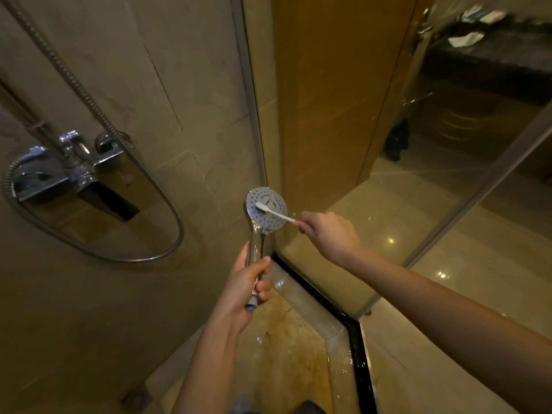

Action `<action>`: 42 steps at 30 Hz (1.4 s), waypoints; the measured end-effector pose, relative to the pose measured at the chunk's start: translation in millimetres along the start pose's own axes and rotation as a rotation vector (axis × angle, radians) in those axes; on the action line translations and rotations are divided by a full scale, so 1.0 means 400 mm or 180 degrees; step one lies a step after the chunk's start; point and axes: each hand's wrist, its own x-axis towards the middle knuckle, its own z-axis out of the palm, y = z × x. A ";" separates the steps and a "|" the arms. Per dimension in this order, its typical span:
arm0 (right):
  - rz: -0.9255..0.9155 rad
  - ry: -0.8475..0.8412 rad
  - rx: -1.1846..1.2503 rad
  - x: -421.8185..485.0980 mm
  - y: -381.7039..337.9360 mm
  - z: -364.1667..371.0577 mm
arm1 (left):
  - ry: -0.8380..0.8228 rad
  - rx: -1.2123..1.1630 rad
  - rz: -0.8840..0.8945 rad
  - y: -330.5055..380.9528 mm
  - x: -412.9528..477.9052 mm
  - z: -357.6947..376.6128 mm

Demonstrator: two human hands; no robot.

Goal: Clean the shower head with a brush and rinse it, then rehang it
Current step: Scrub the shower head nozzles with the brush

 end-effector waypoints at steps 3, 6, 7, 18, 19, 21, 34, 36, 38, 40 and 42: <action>0.0324 0.0143 0.0149 0.025 0.009 -0.023 | -0.0052 0.0094 -0.0047 0.001 0.005 -0.010; 0.0085 0.0023 -0.0004 0.013 -0.031 -0.008 | -0.0087 0.0071 -0.0056 0.011 0.006 -0.021; 0.0022 -0.0024 -0.0066 0.008 -0.044 -0.003 | -0.0110 0.0056 -0.0048 0.014 0.007 -0.029; 0.0776 0.0143 0.0636 0.037 -0.062 -0.004 | -0.0201 0.0324 -0.0011 0.016 -0.001 -0.080; 0.0858 0.0254 0.0756 0.046 -0.059 -0.007 | -0.0218 0.0359 0.0005 0.017 -0.003 -0.081; 0.0672 0.0257 0.0712 0.045 -0.076 -0.001 | -0.0219 0.0351 0.0016 0.023 -0.007 -0.093; 0.0401 0.0164 0.0348 0.042 -0.112 -0.015 | -0.0207 0.0363 0.0092 0.037 -0.020 -0.144; 0.0343 0.0121 0.0321 0.040 -0.116 -0.015 | -0.0214 0.0337 0.0101 0.034 -0.025 -0.138; 0.0156 -0.0036 0.0134 0.021 -0.135 -0.004 | -0.0256 0.0134 0.0070 0.034 -0.029 -0.140; 0.0215 0.0008 0.0062 0.023 -0.131 -0.013 | -0.0318 -0.0106 -0.0032 0.037 -0.025 -0.142; 0.0412 0.0133 0.0153 0.036 -0.111 -0.027 | -0.0353 -0.0278 -0.0123 0.036 -0.022 -0.139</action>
